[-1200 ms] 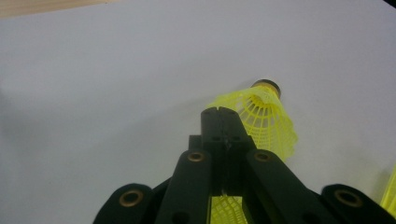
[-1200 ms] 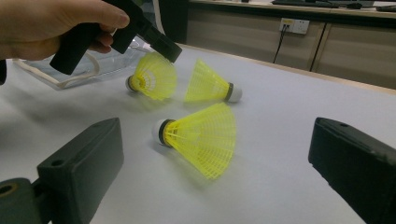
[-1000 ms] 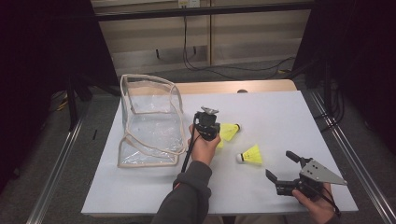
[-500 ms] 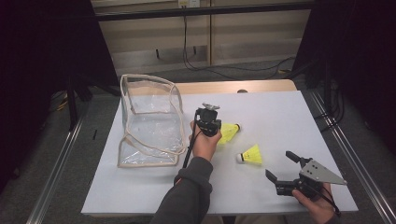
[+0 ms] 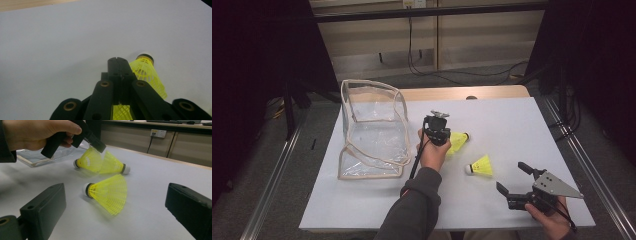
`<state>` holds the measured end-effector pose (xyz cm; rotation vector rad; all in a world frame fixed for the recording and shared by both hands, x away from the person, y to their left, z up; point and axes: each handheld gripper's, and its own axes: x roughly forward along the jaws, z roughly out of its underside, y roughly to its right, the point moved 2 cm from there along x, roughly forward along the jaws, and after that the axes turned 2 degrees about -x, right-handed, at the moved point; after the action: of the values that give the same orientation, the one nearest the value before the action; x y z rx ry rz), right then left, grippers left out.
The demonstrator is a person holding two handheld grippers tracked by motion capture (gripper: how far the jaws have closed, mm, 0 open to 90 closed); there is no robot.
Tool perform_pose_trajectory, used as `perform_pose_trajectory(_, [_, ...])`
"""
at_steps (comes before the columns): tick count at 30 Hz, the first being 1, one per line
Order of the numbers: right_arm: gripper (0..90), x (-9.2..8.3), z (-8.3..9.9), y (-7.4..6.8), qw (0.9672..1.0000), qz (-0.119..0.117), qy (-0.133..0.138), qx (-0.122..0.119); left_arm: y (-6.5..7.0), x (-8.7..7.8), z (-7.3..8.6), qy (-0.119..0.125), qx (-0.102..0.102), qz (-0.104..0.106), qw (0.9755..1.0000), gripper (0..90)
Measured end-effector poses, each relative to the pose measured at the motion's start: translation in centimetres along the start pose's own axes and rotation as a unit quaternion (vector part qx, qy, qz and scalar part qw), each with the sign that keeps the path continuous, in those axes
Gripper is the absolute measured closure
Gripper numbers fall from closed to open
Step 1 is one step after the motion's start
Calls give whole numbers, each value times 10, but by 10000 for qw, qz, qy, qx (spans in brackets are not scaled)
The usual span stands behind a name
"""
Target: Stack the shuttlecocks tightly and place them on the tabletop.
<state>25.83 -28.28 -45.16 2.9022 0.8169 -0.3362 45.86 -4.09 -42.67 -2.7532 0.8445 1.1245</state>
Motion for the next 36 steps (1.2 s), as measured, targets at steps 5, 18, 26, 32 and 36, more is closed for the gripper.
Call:
perform_pose_trajectory(5, [28, 0, 0, 0, 10000, -5, -14, -8, 1, 1, 0, 15, 7, 37, 10000, 900])
perform_pose_trajectory(18, [28, 0, 0, 0, 10000, -8, -29, -23, 3, 2, -1, 29, 1, 109, 9999, 900])
perform_pose_trajectory(26, [28, 0, 0, 0, 10000, -22, -23, -23, 4, 2, -1, 49, -2, 114, 9999, 870])
perform_pose_trajectory(32, [28, 1, 0, -1, 10000, -31, -14, -20, 4, -1, -1, 86, 19, 137, 9999, 780])
perform_pose_trajectory(36, [28, 1, 0, -1, 10000, -21, -17, -27, 5, -2, -1, 70, 80, 138, 9998, 754])
